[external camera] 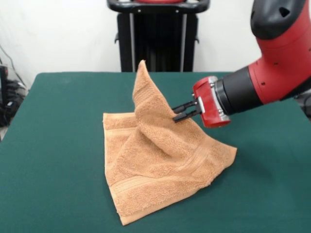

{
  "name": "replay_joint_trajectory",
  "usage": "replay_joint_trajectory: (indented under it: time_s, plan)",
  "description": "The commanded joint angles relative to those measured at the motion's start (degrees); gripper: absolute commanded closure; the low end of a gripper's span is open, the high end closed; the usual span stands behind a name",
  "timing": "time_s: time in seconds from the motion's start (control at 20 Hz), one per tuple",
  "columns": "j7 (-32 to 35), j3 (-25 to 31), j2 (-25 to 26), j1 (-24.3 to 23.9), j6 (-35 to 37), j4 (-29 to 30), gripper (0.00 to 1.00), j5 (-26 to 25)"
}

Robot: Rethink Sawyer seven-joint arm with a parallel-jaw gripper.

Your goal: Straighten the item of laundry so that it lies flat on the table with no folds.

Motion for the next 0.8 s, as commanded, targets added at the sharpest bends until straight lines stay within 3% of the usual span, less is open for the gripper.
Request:
replay_joint_trajectory:
  time_s: [0.05,0.8]
  plan:
    - [20.1,1.0,2.4,0.0,7.5,-8.1,1.0,3.9]
    - [23.3,-1.6,4.4,-1.5,11.9,-11.9,1.0,5.5]
